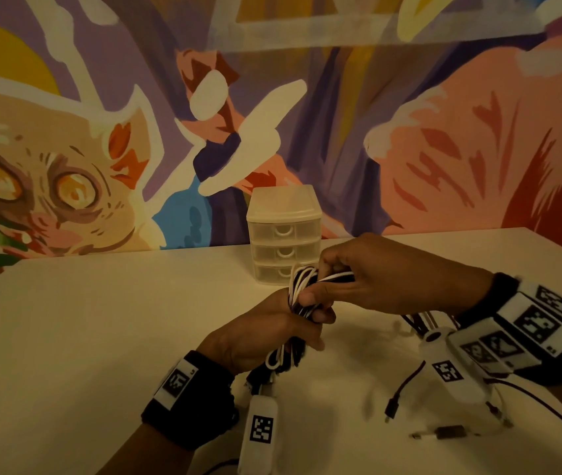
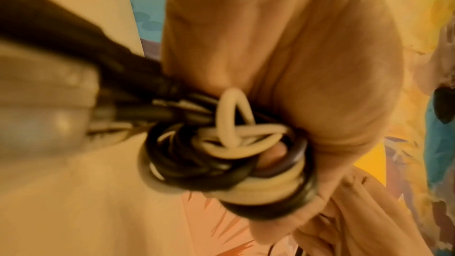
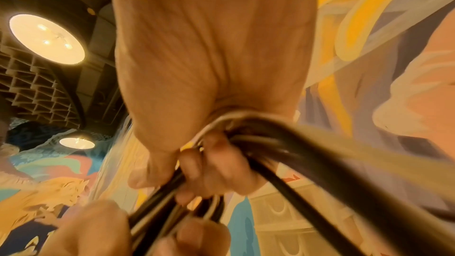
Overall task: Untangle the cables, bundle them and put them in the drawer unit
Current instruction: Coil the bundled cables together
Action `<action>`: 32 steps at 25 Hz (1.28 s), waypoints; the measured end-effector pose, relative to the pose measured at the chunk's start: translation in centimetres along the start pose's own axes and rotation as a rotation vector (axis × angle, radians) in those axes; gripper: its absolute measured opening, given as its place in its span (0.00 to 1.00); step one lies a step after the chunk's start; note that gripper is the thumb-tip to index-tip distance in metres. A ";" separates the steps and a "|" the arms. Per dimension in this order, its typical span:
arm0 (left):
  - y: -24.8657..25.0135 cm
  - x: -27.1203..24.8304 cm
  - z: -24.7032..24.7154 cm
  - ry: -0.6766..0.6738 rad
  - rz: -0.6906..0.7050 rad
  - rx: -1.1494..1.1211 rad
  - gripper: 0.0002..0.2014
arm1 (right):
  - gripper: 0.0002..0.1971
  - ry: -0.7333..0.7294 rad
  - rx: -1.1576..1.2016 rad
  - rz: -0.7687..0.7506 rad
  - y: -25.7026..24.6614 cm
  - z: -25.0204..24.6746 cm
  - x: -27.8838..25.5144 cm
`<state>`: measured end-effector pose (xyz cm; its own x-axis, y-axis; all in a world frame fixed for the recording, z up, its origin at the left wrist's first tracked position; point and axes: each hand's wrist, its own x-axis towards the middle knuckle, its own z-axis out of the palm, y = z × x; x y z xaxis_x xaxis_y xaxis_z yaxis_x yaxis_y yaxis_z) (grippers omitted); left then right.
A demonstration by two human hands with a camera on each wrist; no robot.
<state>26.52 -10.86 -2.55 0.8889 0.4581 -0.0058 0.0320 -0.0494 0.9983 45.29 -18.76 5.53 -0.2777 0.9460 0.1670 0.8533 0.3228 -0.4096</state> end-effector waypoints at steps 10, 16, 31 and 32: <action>-0.6 0.2 -0.5 -0.006 -0.042 -0.261 0.22 | 0.17 0.068 -0.605 -0.209 0.6 2.4 -0.1; 0.1 -0.8 0.0 0.010 -0.088 -0.170 0.11 | 0.09 0.010 -0.167 -0.089 1.3 1.9 0.6; 0.2 0.6 2.2 0.338 -0.143 -0.234 0.36 | 0.16 -0.143 0.697 0.275 1.2 -1.0 2.0; 0.1 0.6 2.3 0.361 -0.163 -0.202 0.37 | 0.10 -0.120 0.711 0.278 1.2 -1.0 2.1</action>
<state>28.12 -12.66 -2.56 0.6619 0.7277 -0.1796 0.0370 0.2075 0.9775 46.16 -16.48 6.31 -0.1754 0.9785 -0.1083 0.4215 -0.0248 -0.9065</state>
